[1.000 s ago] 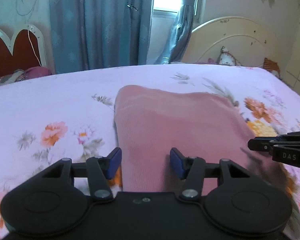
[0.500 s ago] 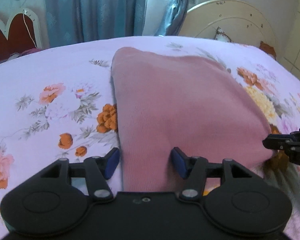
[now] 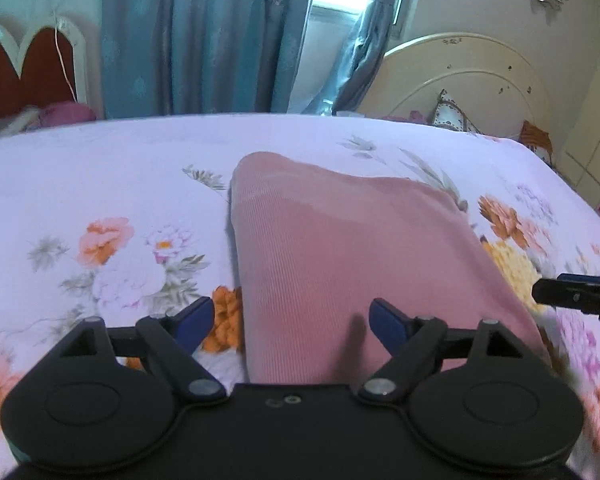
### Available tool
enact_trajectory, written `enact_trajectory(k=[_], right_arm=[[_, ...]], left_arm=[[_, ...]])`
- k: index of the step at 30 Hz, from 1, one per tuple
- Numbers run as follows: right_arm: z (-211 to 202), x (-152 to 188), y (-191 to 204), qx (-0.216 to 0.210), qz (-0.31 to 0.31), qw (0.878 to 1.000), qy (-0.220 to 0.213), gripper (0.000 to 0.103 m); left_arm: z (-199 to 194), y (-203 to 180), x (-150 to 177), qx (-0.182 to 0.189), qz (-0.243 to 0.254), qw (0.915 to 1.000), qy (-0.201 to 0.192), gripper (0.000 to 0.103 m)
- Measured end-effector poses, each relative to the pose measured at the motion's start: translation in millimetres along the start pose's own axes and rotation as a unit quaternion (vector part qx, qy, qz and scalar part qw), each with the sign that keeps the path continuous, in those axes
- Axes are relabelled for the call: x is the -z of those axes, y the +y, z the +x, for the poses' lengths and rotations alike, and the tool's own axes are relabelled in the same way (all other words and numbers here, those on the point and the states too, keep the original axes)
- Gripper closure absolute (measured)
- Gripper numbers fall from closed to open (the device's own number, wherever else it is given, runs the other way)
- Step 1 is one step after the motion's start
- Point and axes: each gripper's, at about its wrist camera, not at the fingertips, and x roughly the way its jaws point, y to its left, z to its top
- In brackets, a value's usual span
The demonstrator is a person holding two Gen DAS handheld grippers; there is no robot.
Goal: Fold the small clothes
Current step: 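Grasp the folded edge of the pink bundle with the right gripper and lift it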
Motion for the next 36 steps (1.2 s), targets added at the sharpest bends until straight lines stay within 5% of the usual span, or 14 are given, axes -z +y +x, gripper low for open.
enact_trajectory(k=[6, 9, 13, 15, 17, 23, 30, 36], right_arm=[[49, -18, -22, -0.045, 0.081, 0.995, 0.028, 0.001], [74, -16, -26, -0.054, 0.086, 0.993, 0.056, 0.032], [84, -15, -20, -0.055, 0.064, 0.996, 0.044, 0.035], [87, -17, -18, -0.055, 0.057, 0.996, 0.047, 0.037], [93, -16, -19, -0.082, 0.073, 0.992, 0.068, 0.081], [85, -17, -14, -0.088, 0.086, 0.991, 0.053, 0.082], [54, -33, 12, -0.123, 0.088, 0.988, 0.026, 0.082], [44, -36, 65, -0.155, 0.095, 0.983, 0.018, 0.082]], left_arm=[[39, 17, -12, 0.03, -0.059, 0.9973, 0.031, 0.024], [53, 22, -11, 0.054, -0.078, 0.9946, 0.042, 0.023], [68, 29, -10, 0.083, -0.106, 0.9896, 0.052, 0.022], [68, 24, -10, 0.081, -0.094, 0.9912, 0.047, 0.031], [65, 19, -12, 0.078, -0.091, 0.9919, 0.043, 0.042], [47, 3, -22, 0.056, -0.049, 0.997, 0.021, 0.071], [10, -3, -34, 0.061, -0.022, 0.9979, -0.011, 0.074], [-33, 32, -43, 0.046, -0.011, 0.9984, -0.029, 0.074]])
